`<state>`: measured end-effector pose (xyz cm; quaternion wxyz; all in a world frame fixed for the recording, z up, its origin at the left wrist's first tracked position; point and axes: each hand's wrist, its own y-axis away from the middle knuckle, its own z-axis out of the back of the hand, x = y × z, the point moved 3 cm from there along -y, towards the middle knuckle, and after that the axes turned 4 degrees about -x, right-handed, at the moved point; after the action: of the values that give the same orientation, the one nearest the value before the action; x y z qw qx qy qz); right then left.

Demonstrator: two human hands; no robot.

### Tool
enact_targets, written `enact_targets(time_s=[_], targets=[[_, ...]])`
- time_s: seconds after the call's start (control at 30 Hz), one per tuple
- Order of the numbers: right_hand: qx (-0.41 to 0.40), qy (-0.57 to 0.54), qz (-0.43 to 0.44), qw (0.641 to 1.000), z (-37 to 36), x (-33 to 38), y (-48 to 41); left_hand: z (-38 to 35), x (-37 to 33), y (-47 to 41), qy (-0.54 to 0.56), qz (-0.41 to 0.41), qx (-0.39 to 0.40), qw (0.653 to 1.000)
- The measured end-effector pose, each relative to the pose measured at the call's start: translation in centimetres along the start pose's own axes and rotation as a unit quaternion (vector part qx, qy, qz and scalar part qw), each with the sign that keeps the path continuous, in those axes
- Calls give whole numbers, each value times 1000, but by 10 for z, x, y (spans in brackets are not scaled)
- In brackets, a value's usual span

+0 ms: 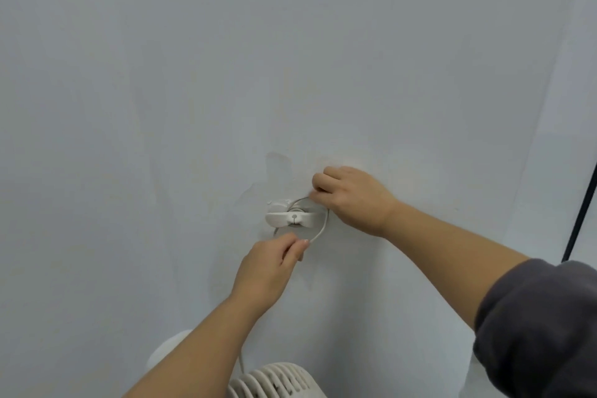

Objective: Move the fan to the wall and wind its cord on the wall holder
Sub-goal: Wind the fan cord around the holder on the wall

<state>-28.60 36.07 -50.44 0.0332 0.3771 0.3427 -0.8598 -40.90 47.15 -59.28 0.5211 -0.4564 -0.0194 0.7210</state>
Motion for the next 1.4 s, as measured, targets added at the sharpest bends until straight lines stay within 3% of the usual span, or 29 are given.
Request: enact_targets(time_s=[0.17, 0.4, 0.7, 0.8, 0.93, 1.4], targets=[[-15, -14, 46, 999, -8, -4, 16, -13, -2, -6, -62, -28, 63, 996], [-1, -32, 44, 999, -9, -4, 18, -29, -12, -10, -233, -107, 131, 958], [30, -38, 44, 998, -7, -3, 18, -45, -20, -14, -423, -134, 169, 880], [37, -39, 44, 998, -8, -3, 18, -44, -11, -14, -483, -94, 187, 850], [33, -40, 39, 998, -8, -3, 18, -36, 2, -16, -508, -35, 192, 839], [58, -25, 2, 998, -11, 5, 14, -12, 40, -10, -376, 209, 110, 896]])
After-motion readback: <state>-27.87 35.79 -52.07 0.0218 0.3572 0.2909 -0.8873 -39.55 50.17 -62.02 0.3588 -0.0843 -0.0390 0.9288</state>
